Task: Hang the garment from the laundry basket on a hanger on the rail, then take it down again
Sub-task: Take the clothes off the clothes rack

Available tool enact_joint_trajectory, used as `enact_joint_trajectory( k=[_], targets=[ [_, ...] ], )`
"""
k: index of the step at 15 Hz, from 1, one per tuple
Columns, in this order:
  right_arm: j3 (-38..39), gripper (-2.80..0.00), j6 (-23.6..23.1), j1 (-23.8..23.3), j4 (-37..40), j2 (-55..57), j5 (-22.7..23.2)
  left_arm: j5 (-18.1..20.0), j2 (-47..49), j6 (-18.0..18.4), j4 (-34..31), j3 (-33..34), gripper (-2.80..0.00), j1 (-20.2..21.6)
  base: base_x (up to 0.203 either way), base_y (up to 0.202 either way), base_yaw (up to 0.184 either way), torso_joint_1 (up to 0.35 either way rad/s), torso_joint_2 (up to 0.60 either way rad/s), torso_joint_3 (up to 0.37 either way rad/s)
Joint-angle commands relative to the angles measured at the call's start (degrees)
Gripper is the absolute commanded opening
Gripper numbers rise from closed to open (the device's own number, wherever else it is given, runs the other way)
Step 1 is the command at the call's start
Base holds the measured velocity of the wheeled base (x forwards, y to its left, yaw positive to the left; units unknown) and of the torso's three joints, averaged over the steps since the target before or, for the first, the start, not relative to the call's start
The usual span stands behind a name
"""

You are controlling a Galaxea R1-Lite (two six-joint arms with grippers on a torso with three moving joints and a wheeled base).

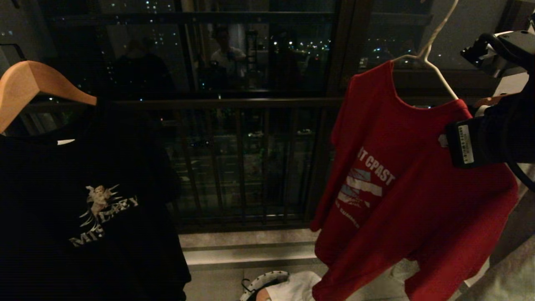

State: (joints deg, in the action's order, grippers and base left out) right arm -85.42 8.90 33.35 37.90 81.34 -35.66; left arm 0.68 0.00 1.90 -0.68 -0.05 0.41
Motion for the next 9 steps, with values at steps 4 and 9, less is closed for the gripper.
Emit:
enact_joint_trajectory(
  k=[4, 9],
  targets=[
    [-0.3, -2.8, 0.0, 0.0, 0.2, -1.2, -0.2, 0.0, -0.1, 0.0, 0.0, 0.0, -2.8, 0.0, 0.0, 0.0, 0.0, 0.0, 0.0, 0.0],
    [0.1, -2.8, -0.5, 0.0, 0.2, -3.7, -0.3, 0.1, -0.1, 0.0, -0.1, 0.0, -2.8, 0.0, 0.0, 0.0, 0.0, 0.0, 0.0, 0.0]
  ],
)
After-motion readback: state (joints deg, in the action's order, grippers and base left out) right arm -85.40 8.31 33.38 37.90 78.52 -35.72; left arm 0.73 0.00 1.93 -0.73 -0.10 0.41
